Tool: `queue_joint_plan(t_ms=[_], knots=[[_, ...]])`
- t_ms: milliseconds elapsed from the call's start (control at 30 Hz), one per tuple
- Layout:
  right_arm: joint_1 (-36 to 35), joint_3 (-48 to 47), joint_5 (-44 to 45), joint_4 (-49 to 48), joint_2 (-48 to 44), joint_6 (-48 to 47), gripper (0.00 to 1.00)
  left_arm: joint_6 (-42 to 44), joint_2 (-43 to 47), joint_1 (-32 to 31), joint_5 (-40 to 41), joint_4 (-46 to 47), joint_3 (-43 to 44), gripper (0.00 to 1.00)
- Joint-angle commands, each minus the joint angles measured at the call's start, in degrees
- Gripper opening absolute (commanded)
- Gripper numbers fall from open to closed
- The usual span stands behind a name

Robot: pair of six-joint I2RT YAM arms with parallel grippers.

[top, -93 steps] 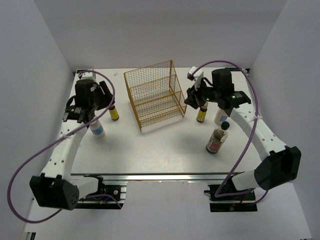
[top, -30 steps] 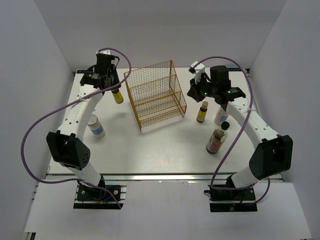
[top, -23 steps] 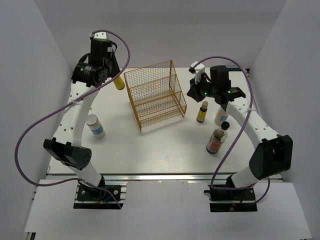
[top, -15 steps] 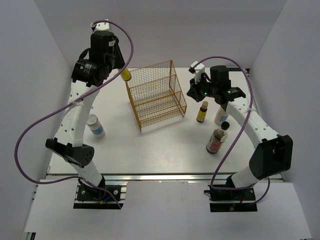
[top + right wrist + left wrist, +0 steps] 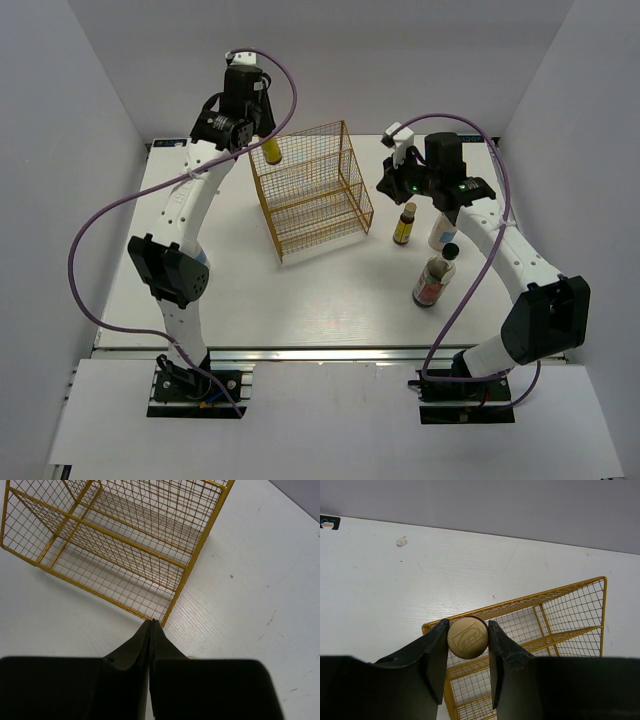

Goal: Organize the condiment bottles

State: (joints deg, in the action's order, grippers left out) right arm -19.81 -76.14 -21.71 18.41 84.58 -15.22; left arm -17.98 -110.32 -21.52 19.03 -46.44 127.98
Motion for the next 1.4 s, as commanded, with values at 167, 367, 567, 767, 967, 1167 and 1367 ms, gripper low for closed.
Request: queue_joint_plan(t_ms=[167, 367, 567, 767, 967, 1167, 1367], knots=[[0.65, 0.90, 0.53, -2.95, -2.05, -0.25, 0.00, 1.10, 1.69, -0.98, -1.71, 5.21, 1.48, 0.00], [0.65, 0.73, 0.45, -2.77, -1.87, -0.68, 0.00, 2.07, 5.01, -2.56, -5.57, 7.32, 1.74, 0.00], [0.74, 0.64, 0.01, -2.51, -1.96, -1.04, 0.00, 1.02, 10.91, -3.00, -16.28, 9.79, -0.18, 0.00], [0.83, 0.55, -3.68, -1.81, -3.45, -2.53, 0.00, -0.48, 16.53, -4.32, -28.59, 7.42, -9.75, 0.00], [1.27, 1.52, -8.25, -1.54, -5.82, -4.38, 0.00, 2.24, 19.36, -8.45, -32.74, 2.51, -16.19, 0.00], [1.44, 1.87, -7.82, -0.31, -6.00, -4.38, 0.00, 5.84, 19.53, -12.67, -27.04, 0.20, -22.15, 0.00], [1.44, 3.19, -7.29, -0.13, -6.62, -4.81, 0.00, 6.73, 21.29, -13.90, -20.79, 6.61, -31.21, 0.00]])
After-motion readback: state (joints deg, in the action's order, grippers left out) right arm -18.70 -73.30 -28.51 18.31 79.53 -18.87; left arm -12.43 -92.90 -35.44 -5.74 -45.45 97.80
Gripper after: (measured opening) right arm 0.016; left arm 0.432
